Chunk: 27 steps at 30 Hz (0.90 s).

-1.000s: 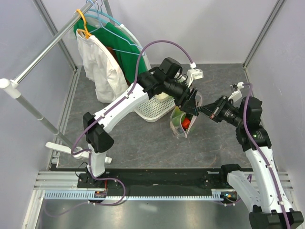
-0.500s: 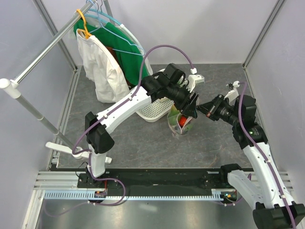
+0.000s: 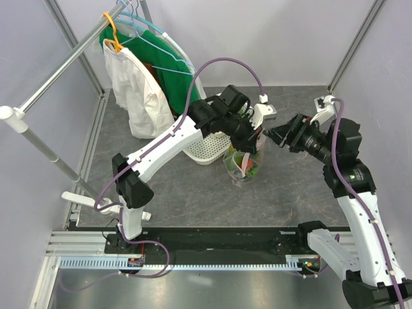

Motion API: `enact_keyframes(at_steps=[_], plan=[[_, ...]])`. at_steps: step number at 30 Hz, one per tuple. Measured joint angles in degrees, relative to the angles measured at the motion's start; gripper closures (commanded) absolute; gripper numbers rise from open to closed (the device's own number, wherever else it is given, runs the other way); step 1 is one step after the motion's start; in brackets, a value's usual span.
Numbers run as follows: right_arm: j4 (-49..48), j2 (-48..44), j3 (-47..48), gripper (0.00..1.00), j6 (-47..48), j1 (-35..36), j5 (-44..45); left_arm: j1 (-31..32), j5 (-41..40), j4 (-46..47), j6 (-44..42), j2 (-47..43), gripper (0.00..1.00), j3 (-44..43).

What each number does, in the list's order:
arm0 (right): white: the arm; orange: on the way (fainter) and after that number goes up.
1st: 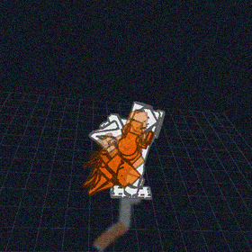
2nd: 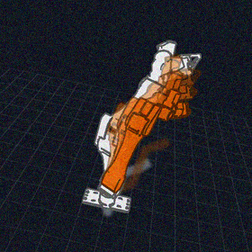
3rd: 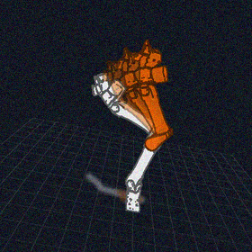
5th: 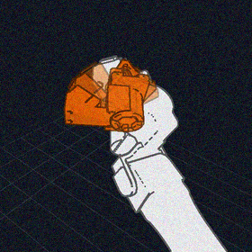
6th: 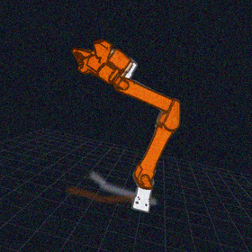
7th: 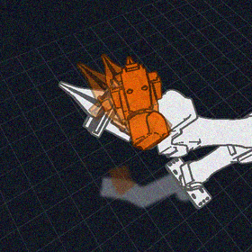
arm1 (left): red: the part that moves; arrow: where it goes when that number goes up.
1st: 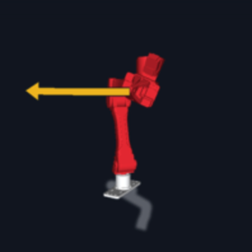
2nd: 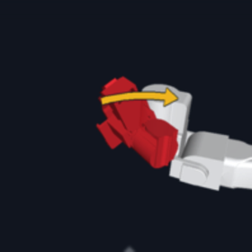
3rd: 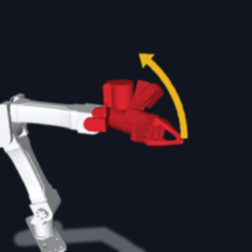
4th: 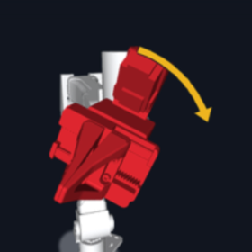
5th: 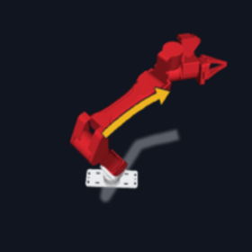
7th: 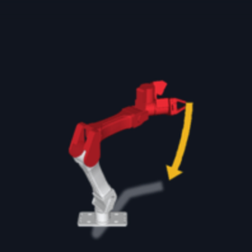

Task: Place the food in the zip-top bag and seal the zipper
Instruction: Adjust the zipper food storage bag at the center of the board.

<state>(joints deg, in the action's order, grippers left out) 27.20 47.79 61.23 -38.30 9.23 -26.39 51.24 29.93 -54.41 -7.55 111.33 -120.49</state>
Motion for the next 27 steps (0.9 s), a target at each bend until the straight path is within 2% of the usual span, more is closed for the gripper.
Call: enact_keyframes(at_steps=[4,7,13,15,20,24,27], plan=[[2.95,1.64,7.63,0.21,8.44,-0.35,-0.09,-0.17,0.96,-4.35,-10.71,-1.55,0.98,-0.31],[4.13,2.10,9.27,0.24,13.88,-1.03,-2.10,-0.92,1.86,-8.07,-21.22,-4.24,0.98,0.39],[5.18,3.96,9.38,0.26,25.64,-2.01,-9.53,-1.53,5.70,-14.99,-43.28,-14.93,0.98,9.05],[5.57,3.56,8.79,0.32,29.51,-2.03,-13.00,-2.36,6.36,-15.87,-49.88,-18.88,0.98,12.98],[5.81,0.59,4.28,0.36,37.64,-2.01,-24.28,-3.23,7.26,-14.84,-59.65,-26.32,0.98,22.18],[5.38,-1.29,-0.94,0.35,39.36,-1.81,-32.41,-3.21,8.70,-9.57,-65.79,-30.99,0.98,30.10],[3.17,-2.38,-5.18,0.34,38.80,-0.61,-34.80,-3.08,9.29,-5.64,-69.90,-34.60,0.98,35.32]])
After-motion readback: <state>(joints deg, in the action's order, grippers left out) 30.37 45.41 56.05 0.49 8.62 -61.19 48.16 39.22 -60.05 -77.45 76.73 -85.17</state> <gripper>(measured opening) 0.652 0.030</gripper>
